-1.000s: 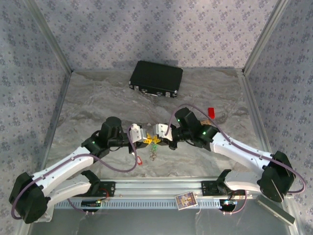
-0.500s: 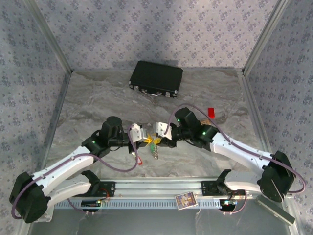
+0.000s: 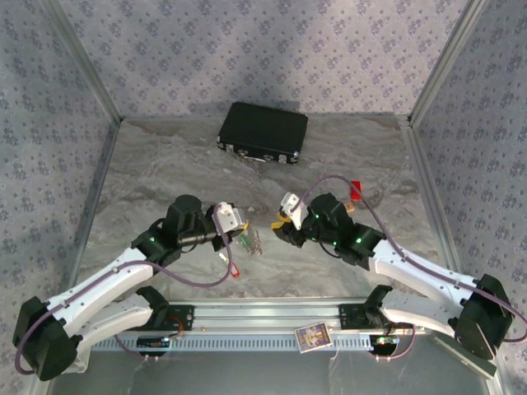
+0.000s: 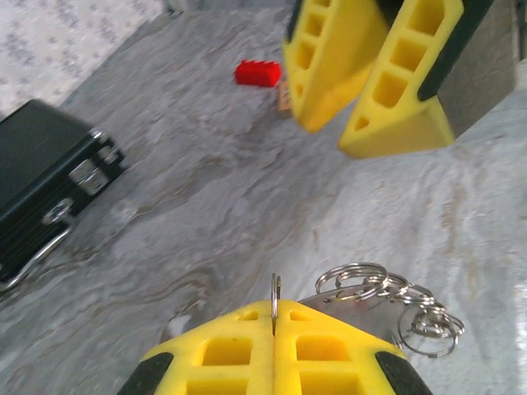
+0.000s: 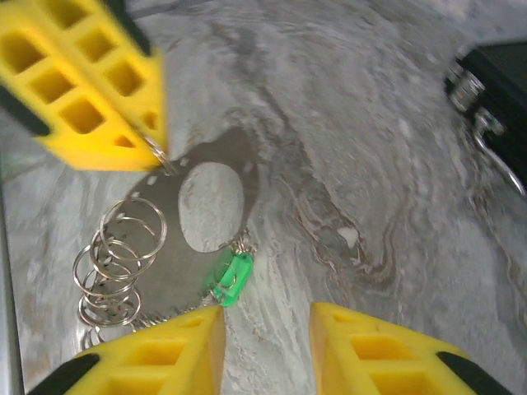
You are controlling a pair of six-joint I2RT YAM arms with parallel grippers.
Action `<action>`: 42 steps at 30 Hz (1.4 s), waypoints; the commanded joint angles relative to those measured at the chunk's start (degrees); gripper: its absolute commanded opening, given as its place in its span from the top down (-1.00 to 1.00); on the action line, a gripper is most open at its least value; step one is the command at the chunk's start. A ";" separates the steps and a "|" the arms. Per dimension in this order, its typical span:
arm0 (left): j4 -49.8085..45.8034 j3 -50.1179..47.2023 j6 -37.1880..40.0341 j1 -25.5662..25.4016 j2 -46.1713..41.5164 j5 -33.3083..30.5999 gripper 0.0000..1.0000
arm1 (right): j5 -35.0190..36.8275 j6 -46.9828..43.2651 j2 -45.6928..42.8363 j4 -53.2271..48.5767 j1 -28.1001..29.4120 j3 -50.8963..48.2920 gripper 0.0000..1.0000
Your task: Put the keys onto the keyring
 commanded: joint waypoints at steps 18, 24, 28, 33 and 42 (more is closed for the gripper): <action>0.87 1.95 -10.11 13.41 1.19 -13.42 1.00 | 7.15 39.30 31.15 4.00 17.77 9.89 0.23; 0.11 1.91 -9.05 13.68 0.95 -15.02 1.00 | 15.85 31.01 40.03 -6.16 24.18 20.41 0.02; 0.18 1.86 -8.79 13.77 0.61 -15.03 1.00 | 23.89 24.29 46.14 -14.51 27.71 27.93 -0.04; 0.14 1.69 -8.74 13.77 0.42 -14.72 1.00 | 26.58 23.54 49.84 -16.59 29.21 29.96 -0.02; 0.26 1.66 -8.63 13.77 0.15 -14.54 1.00 | 27.94 25.54 52.55 -17.79 29.69 29.95 0.13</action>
